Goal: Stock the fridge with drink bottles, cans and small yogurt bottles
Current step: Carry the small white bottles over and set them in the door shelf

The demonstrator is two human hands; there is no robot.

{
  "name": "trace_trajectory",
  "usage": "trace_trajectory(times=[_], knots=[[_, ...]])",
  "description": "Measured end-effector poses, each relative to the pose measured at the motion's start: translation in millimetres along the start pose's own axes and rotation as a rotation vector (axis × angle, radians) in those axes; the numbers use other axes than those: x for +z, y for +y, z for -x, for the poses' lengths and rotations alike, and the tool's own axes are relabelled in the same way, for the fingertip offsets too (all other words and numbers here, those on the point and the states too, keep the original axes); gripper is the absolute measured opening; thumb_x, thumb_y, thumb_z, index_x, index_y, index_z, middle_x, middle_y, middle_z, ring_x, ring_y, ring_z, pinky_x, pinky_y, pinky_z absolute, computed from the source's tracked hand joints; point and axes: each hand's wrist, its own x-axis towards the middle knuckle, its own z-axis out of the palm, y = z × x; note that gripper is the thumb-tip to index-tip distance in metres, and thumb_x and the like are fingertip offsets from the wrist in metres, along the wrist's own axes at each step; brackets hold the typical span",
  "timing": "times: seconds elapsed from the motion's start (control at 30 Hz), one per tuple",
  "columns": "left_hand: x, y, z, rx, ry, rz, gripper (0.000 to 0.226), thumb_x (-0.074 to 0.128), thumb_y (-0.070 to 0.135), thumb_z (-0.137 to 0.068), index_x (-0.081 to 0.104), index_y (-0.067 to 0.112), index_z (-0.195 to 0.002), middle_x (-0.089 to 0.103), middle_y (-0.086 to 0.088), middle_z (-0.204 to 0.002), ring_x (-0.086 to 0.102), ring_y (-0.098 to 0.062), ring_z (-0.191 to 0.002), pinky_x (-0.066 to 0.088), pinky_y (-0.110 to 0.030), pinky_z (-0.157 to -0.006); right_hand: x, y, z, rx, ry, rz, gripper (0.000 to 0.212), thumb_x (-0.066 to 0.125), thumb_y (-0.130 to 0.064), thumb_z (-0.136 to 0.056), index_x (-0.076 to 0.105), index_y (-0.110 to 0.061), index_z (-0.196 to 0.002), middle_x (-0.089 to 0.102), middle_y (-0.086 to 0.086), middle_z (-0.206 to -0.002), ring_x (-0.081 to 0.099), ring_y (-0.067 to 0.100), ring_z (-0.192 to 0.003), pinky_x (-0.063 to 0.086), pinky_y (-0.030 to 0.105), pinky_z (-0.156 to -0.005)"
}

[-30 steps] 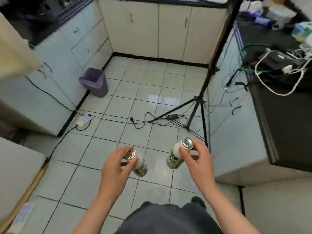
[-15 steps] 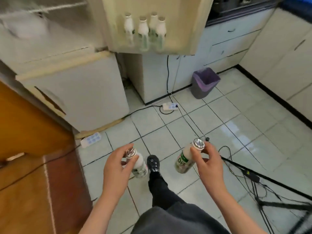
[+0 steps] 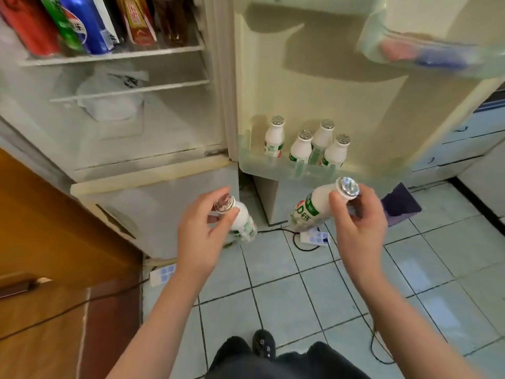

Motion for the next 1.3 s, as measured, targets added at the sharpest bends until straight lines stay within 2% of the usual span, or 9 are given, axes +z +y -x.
trace_trajectory(times=[0.13,0.23,0.37,0.47,0.57,0.8,0.93,1.07,1.3], knots=[[9.2,16.7,-64.6,0.136,0.044,0.03,0.032,0.062,0.026,-0.085,0.055,0.045,-0.111,0.057,0.025,-0.105,0.056,0.007,-0.097,0.045,-0.008,-0.078,25.6,-6.3,-46.9,-0.006,0.12,-0.034,0.02,0.058,-0.041,-0.085,0.059,-0.033,-0.103,0.059,-0.021,-0.095,0.056,-0.004,-0.09,0.042,0.004,-0.067],[15.3,24.4,-112.0,0.24,0.059,0.014,0.033,0.061,0.026,-0.085,0.06,0.032,-0.117,0.058,0.02,-0.103,0.06,-0.006,-0.095,0.052,-0.026,-0.08,43.3,-12.3,-73.2,-0.004,0.139,-0.008,0.022,0.058,-0.038,-0.086,0.061,-0.024,-0.103,0.059,-0.018,-0.094,0.057,-0.002,-0.09,0.041,0.003,-0.066],[24.8,30.2,-163.3,0.315,0.047,-0.022,0.033,0.061,0.026,-0.086,0.064,0.021,-0.118,0.058,0.017,-0.104,0.062,-0.014,-0.095,0.054,-0.042,-0.082,63.6,-20.3,-107.2,-0.006,0.135,0.004,0.02,0.061,-0.037,-0.085,0.059,-0.029,-0.103,0.061,-0.015,-0.097,0.059,-0.003,-0.091,0.042,0.002,-0.065],[34.6,26.5,-190.0,0.371,0.014,-0.078,0.033,0.061,0.024,-0.085,0.064,0.018,-0.118,0.053,0.021,-0.101,0.06,-0.012,-0.092,0.054,-0.041,-0.082,79.5,-23.5,-132.6,-0.022,0.072,0.074,0.02,0.065,-0.033,-0.085,0.059,-0.031,-0.104,0.059,-0.021,-0.095,0.057,-0.01,-0.09,0.041,0.0,-0.064],[42.8,17.7,-204.5,0.374,-0.026,-0.102,0.032,0.064,0.02,-0.085,0.064,0.017,-0.118,0.056,0.015,-0.104,0.061,-0.015,-0.093,0.052,-0.034,-0.083,93.8,-19.2,-150.7,-0.041,0.006,0.174,0.026,0.065,-0.034,-0.085,0.062,-0.022,-0.107,0.062,-0.01,-0.097,0.058,-0.005,-0.089,0.044,0.004,-0.065],[55.4,-0.3,-222.9,0.402,-0.145,-0.222,0.032,0.066,0.017,-0.088,0.063,0.015,-0.12,0.066,-0.001,-0.111,0.062,-0.019,-0.097,0.049,-0.032,-0.083,114.4,-0.8,-162.3,-0.092,-0.174,0.429,0.042,0.061,-0.041,-0.086,0.059,-0.012,-0.117,0.063,0.001,-0.105,0.06,0.013,-0.091,0.055,0.033,-0.074],[64.1,-9.2,-224.5,0.389,-0.234,-0.291,0.032,0.066,0.014,-0.088,0.064,0.013,-0.12,0.066,-0.005,-0.112,0.062,-0.021,-0.099,0.04,-0.022,-0.082,121.0,-0.5,-167.8,-0.179,-0.146,0.582,0.045,0.061,-0.043,-0.086,0.06,-0.006,-0.111,0.063,0.004,-0.096,0.058,0.019,-0.085,0.044,0.03,-0.068],[70.8,-25.4,-221.6,0.321,-0.317,-0.325,0.03,0.064,0.016,-0.089,0.064,0.014,-0.119,0.065,-0.004,-0.112,0.062,-0.022,-0.097,0.04,-0.023,-0.079,122.7,-2.9,-174.0,-0.168,-0.124,0.66,0.04,0.06,-0.043,-0.088,0.061,-0.005,-0.102,0.061,0.006,-0.088,0.054,0.025,-0.082,0.041,0.035,-0.067],[71.1,-41.8,-224.2,0.275,-0.362,-0.309,0.034,0.064,0.018,-0.089,0.062,0.016,-0.122,0.064,-0.003,-0.117,0.061,-0.019,-0.102,0.038,-0.02,-0.083,127.8,2.0,-174.4,-0.05,-0.02,0.634,0.046,0.059,-0.045,-0.087,0.06,-0.005,-0.112,0.063,0.008,-0.097,0.054,0.026,-0.093,0.044,0.037,-0.072]])
